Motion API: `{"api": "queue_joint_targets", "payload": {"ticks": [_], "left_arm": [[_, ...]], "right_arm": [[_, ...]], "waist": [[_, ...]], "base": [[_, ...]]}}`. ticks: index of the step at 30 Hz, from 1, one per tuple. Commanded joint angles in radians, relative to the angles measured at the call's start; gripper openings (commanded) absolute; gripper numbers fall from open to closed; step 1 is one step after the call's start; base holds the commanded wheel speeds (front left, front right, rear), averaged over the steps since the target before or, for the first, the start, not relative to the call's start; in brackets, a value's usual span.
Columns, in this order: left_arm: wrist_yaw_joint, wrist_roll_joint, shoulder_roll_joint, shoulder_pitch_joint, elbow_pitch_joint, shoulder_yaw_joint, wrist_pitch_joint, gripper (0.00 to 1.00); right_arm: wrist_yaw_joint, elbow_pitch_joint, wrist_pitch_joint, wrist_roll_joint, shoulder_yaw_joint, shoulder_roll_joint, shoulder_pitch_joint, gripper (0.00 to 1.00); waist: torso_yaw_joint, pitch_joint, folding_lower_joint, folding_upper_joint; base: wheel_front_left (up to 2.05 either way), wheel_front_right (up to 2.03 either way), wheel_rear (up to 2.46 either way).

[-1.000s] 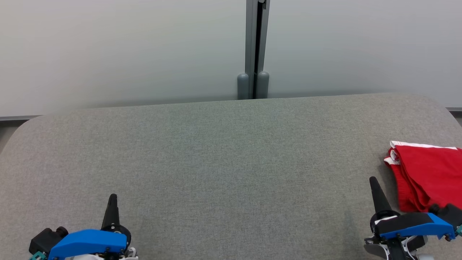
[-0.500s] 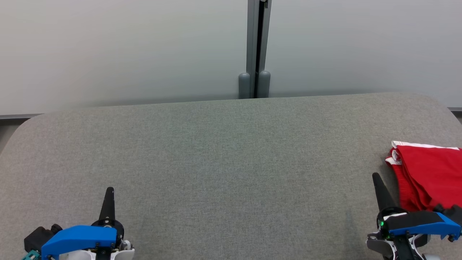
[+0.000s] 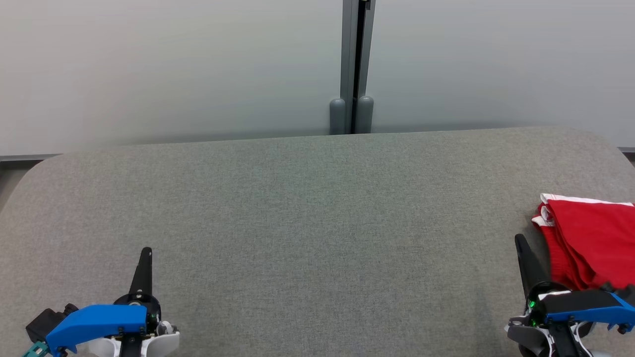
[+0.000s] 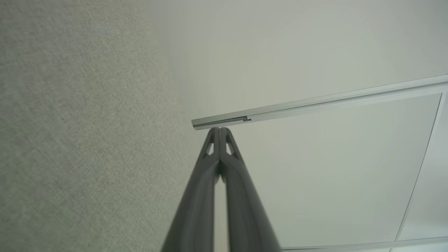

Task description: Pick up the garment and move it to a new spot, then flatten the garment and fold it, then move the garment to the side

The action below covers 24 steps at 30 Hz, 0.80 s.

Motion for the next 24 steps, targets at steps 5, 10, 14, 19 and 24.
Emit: {"api": "queue_joint_targets", "payload": {"ticks": [5,10,14,19,24], "left_arm": [[-0.011,-0.050,0.001,-0.020,-0.016,0.010,0.016,0.00],[-0.017,-0.086,0.001,-0.024,-0.021,0.017,0.026,0.00],[-0.021,-0.115,0.001,-0.026,-0.024,0.023,0.033,0.00],[-0.024,-0.141,0.001,-0.029,-0.028,0.028,0.040,0.00],[-0.029,-0.175,0.001,-0.031,-0.033,0.032,0.049,0.00]], "right_arm": [[0.000,-0.022,0.016,0.057,-0.006,-0.008,0.011,0.00],[0.000,-0.031,0.026,0.097,-0.009,-0.008,0.014,0.00],[0.000,-0.037,0.033,0.128,-0.011,-0.008,0.016,0.00],[0.000,-0.045,0.041,0.158,-0.014,-0.009,0.018,0.00],[0.000,-0.054,0.050,0.194,-0.017,-0.009,0.022,0.00]], "waist": [[0.002,0.001,0.0000,0.0000],[0.003,0.002,0.0000,0.0000],[0.004,0.003,0.0000,0.0000],[0.006,0.004,0.0000,0.0000],[0.007,0.005,0.0000,0.0000]], "base": [[0.00,0.00,0.00],[0.00,0.00,0.00],[0.00,0.00,0.00],[0.00,0.00,0.00],[0.00,0.00,0.00]]}}
